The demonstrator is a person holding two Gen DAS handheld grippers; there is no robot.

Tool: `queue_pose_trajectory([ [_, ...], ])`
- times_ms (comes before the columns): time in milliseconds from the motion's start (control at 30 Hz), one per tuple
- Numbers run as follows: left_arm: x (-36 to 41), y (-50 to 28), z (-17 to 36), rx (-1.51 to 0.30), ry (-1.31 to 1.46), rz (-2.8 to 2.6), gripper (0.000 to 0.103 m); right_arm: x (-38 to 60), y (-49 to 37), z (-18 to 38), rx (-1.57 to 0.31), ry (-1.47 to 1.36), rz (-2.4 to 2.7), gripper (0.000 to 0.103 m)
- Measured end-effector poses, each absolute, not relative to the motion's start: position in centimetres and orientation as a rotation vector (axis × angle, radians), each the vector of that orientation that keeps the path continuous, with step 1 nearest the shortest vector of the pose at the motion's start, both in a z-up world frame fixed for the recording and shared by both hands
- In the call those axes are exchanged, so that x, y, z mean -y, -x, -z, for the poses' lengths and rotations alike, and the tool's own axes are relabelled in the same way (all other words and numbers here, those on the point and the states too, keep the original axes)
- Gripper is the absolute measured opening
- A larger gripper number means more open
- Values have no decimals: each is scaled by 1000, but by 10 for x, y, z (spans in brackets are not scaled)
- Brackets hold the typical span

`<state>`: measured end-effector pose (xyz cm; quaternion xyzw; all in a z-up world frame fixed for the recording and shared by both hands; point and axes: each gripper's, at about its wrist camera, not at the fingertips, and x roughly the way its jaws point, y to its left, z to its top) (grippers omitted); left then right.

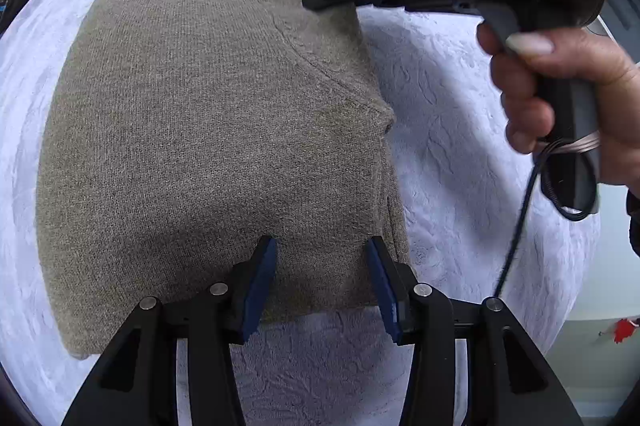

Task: Fold small clothes

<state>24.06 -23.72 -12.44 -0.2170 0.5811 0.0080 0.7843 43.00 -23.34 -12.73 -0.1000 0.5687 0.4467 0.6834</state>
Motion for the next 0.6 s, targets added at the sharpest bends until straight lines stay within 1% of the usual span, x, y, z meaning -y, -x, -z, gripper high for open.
queue_pose_trajectory([
  [100, 234, -241, 125, -1258, 459, -20, 48, 239, -432, 139, -1277, 212, -1004, 8],
  [267, 239, -245, 128, -1267, 455, -37, 48, 234, -432, 140, -1260, 259, -997, 8],
  [400, 243, -254, 127, -1290, 446, -42, 49, 231, -433, 137, -1295, 279, -966, 10],
  [433, 242, -256, 126, -1298, 446, -43, 50, 232, -433, 134, -1311, 267, -959, 14],
  [467, 241, -258, 125, -1309, 443, -49, 52, 233, -432, 129, -1326, 271, -940, 27],
  [500, 239, -263, 125, -1322, 443, -55, 62, 235, -430, 124, -1330, 283, -926, 52],
  [533, 238, -264, 123, -1336, 446, -55, 77, 240, -425, 117, -1320, 300, -910, 74],
  [567, 238, -272, 118, -1345, 442, -63, 83, 247, -420, 109, -1292, 313, -905, 76],
  [600, 239, -271, 113, -1350, 425, -81, 86, 254, -415, 102, -1270, 326, -902, 76],
])
